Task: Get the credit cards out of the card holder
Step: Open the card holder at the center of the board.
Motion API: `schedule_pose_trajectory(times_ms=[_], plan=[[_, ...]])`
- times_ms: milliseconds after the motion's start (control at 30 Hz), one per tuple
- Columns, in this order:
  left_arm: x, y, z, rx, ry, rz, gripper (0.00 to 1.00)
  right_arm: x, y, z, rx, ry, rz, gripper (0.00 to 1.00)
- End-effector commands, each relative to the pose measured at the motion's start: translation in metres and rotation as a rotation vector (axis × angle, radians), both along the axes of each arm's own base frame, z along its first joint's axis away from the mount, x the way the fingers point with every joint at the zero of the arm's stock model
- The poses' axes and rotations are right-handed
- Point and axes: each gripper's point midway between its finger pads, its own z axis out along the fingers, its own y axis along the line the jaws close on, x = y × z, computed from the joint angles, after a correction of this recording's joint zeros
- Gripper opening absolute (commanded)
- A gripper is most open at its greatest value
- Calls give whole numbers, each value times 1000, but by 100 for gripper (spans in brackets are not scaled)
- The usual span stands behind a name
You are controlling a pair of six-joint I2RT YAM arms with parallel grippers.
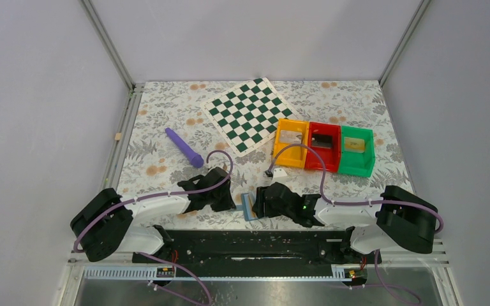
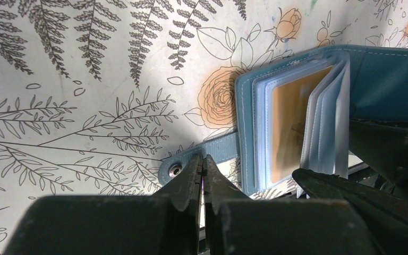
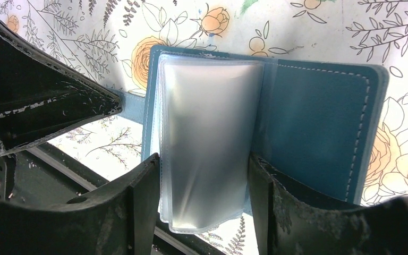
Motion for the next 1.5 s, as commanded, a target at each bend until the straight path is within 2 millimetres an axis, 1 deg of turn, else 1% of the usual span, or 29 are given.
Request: schedule_pose_trajectory(times_ms=[0, 67, 233, 333, 433, 533, 600, 700, 833, 967, 1233, 1400, 1467], plan=[[6, 2, 8, 19, -29, 0, 0, 2, 5, 10, 53, 0, -12, 44], [6, -8, 14, -31, -34, -20, 0, 1, 6, 11, 65, 6, -11, 41], [9, -32, 39, -171, -73, -60, 0, -3, 10, 15, 120, 28, -9, 41], [12, -39, 48, -208, -95, -73, 2, -5, 10, 20, 149, 34, -7, 41], [14, -41, 47, -200, -95, -73, 2, -6, 11, 26, 194, 45, -5, 41], [14, -44, 44, -199, -81, -81, 2, -6, 10, 28, 214, 49, -8, 40], [13, -47, 45, -217, -79, -89, 2, -7, 10, 29, 220, 53, -13, 40], [15, -53, 52, -261, -101, -100, 2, -7, 10, 31, 239, 55, -13, 40], [16, -55, 57, -277, -109, -101, 3, -8, 12, 29, 245, 67, -15, 40], [18, -54, 59, -278, -118, -81, 6, -9, 12, 26, 257, 84, -20, 41], [13, -55, 44, -255, -68, -91, 6, -10, 12, 25, 286, 90, -24, 41], [11, -72, 55, -313, -85, -135, 6, -11, 15, 24, 292, 100, -17, 41], [11, -75, 57, -318, -89, -145, 5, -11, 15, 23, 295, 101, -17, 41]])
